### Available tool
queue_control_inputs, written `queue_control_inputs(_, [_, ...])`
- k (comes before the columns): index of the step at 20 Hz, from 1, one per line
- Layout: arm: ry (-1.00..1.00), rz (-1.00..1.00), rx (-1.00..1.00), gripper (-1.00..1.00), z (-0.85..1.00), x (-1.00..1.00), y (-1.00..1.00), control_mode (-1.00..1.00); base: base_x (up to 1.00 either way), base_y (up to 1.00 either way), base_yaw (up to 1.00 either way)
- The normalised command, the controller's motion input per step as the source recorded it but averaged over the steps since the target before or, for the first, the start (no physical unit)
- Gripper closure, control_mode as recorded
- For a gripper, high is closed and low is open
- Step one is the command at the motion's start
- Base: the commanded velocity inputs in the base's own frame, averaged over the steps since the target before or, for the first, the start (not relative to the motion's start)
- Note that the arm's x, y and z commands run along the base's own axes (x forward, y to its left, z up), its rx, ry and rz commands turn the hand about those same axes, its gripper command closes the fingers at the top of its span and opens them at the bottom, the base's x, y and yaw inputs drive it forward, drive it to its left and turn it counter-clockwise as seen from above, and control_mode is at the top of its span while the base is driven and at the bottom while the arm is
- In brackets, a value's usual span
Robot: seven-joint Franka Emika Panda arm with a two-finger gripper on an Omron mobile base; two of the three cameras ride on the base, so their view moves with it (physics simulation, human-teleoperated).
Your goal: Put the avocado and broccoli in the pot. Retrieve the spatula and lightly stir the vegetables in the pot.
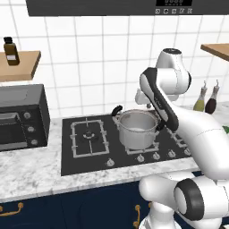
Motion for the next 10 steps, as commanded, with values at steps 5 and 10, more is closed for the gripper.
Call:
queue_control_inputs(5, [0.00, 0.00, 0.00, -1.00, 0.00, 0.00, 0.00, 1.00, 0.00, -0.18, 0.00])
queue_control_inputs(10, [0.00, 0.00, 0.00, -1.00, 0.00, 0.00, 0.00, 1.00, 0.00, -0.75, 0.00])
